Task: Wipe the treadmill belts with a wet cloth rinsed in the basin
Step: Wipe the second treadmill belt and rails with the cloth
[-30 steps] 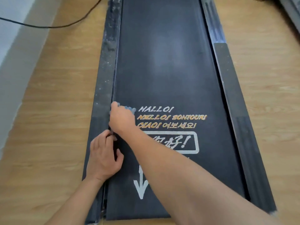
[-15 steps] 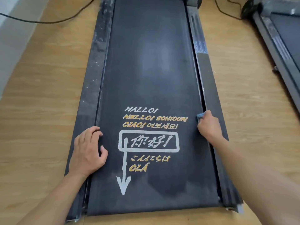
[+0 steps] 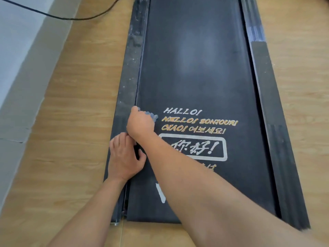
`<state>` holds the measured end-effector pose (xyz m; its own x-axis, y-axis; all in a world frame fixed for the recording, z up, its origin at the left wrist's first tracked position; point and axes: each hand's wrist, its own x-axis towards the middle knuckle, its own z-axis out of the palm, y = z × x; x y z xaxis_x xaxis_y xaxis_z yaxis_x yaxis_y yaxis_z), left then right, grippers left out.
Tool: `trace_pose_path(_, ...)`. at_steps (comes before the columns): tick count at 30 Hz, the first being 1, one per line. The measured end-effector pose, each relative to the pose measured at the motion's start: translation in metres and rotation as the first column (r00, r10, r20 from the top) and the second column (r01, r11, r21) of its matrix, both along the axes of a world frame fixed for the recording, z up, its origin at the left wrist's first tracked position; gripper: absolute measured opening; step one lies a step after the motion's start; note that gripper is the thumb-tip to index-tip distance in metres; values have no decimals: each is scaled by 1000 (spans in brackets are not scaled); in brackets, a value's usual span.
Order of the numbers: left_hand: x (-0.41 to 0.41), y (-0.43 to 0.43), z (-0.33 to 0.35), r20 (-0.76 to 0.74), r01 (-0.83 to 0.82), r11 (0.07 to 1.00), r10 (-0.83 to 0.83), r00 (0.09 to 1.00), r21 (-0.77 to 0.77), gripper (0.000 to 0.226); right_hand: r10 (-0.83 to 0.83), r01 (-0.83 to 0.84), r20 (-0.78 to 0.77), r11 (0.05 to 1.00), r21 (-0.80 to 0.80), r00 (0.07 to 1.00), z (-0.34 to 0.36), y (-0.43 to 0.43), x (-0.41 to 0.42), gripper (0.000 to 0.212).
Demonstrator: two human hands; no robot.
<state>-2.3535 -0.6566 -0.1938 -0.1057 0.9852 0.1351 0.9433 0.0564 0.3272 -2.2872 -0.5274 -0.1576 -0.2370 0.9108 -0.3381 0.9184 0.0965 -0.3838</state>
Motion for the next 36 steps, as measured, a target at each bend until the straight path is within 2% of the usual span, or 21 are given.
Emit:
trace_pose_path(4, -2, -1, 2, 4, 30, 999, -30, 1000, 27, 29, 48, -53, -74, 997, -59, 996, 8, 14, 39, 29)
trace_pose_path(9, -3, 0, -2, 9, 35, 999, -35, 999, 26, 25, -220, 218, -29, 975, -40, 975, 6, 52, 170, 25)
trace_pose_path(13, -3, 0, -3, 16, 41, 999, -42, 999, 35, 23, -447, 450, 130, 893, 5, 885, 7, 36, 315, 28)
trace_pose_path(15, -3, 0, -3, 18, 52, 998, -53, 998, 44, 23, -498, 502, 193, 864, 30, 845, 10, 11, 367, 21)
trace_pose_path(17, -2, 1, -3, 19, 57, 997, -58, 998, 47, 22, -483, 486, 214, 873, 44, 849, 9, -7, 381, 13)
trace_pose_path(19, -2, 1, -4, 18, 59, 997, -60, 998, 48, 23, -502, 498, 193, 864, 72, 843, 4, -17, 366, 12)
trace_pose_path(23, -2, 2, -4, 15, 70, 997, -70, 997, 40, 23, -514, 504, 47, 853, 140, 857, -10, -15, 288, 16)
trace_pose_path(27, -2, 2, -3, 30, 83, 996, -84, 996, 25, 21, -243, 239, 27, 964, 115, 970, -11, -1, 152, 25)
trace_pose_path(31, -6, 3, -4, 65, 72, 997, -72, 995, 12, 19, 46, -46, -86, 999, -3, 995, -2, -6, 35, 30)
trace_pose_path(33, -6, 3, -4, 111, 50, 999, -52, 992, 18, 17, 112, -115, -99, 993, -18, 989, 2, -9, 14, 30)
trace_pose_path(36, -6, 1, -3, 110, 55, 997, -59, 992, 45, 20, 159, -161, -70, 987, -14, 985, 7, -7, 39, 31)
